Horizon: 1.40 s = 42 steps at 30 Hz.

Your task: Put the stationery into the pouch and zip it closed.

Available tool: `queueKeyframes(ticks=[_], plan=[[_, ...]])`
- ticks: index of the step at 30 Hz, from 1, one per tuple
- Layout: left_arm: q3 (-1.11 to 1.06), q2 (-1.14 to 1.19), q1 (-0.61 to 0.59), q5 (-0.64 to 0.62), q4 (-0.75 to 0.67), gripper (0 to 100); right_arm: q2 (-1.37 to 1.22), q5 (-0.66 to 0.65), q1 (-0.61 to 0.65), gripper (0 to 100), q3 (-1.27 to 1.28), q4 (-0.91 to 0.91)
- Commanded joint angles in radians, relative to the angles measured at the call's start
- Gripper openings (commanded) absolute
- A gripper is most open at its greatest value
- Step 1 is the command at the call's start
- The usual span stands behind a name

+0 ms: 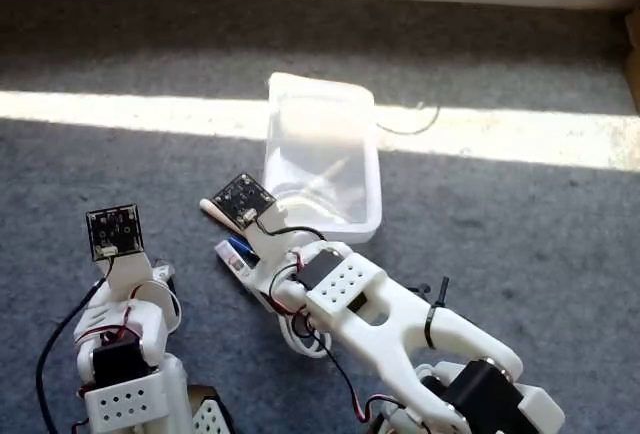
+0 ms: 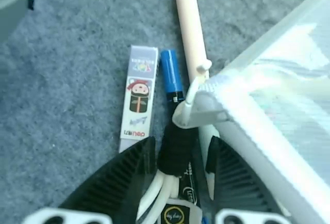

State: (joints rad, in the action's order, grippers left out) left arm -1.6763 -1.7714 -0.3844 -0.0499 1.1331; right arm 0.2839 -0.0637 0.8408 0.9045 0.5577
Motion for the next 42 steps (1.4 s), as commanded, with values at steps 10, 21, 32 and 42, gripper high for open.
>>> queueKeyframes(ticks=[10, 21, 32, 42], plan=[[-0.021, -0.008, -0.013, 0.006, -0.014, 11, -0.088, -0.006, 0.021, 16.6, -0.035, -0.031], [-0.021, -0.008, -0.013, 0.006, -0.014, 11, -0.065, -0.008, 0.022, 16.6, -0.054, -0.027], [-0.021, -0.008, -0.013, 0.006, -0.014, 11, -0.008, -0.014, 0.051, 12.7, -0.016, -0.031], [-0.021, -0.008, -0.013, 0.006, -0.014, 11, -0.01, -0.014, 0.051, 10.9, -0.016, -0.031]])
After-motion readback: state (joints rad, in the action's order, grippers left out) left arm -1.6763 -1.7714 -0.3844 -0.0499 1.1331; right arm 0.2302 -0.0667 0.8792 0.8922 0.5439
